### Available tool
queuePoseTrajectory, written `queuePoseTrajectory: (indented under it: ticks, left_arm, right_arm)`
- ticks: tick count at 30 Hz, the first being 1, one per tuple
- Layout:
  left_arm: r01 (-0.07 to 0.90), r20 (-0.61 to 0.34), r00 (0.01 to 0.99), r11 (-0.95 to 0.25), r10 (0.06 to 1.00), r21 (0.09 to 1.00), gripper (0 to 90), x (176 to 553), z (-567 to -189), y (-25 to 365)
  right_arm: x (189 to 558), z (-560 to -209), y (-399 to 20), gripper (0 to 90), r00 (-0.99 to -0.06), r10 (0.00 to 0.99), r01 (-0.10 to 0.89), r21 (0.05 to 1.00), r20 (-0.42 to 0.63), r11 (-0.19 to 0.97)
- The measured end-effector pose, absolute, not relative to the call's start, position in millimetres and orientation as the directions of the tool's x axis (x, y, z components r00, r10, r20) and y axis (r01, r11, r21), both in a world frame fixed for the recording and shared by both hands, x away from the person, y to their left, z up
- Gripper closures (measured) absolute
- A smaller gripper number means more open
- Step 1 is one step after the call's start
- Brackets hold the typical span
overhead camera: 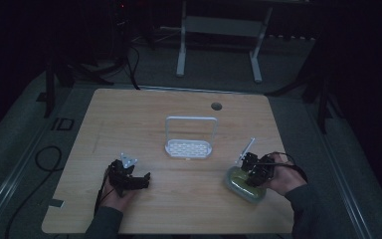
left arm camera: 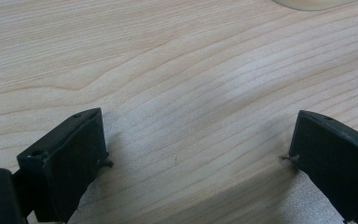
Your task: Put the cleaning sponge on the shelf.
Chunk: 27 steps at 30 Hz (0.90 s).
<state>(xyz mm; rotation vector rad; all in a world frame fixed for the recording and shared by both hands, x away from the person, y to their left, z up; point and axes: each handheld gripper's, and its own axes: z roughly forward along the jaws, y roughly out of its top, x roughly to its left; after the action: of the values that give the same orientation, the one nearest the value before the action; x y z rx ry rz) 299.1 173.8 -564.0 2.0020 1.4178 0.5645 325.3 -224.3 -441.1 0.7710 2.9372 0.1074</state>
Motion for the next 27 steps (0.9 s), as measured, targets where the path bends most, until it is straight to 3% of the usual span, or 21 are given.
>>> queuePoseTrajectory:
  ticks: [27]
  left_arm:
    - [0.680,-0.009,0.335,-0.235,0.942,0.694,3.8,299.2,-564.1,173.3]
  right_arm:
    - [332.6,-426.7,-212.5,71.5,-0.882,0.455,0.439,0.140,-0.124,0.888]
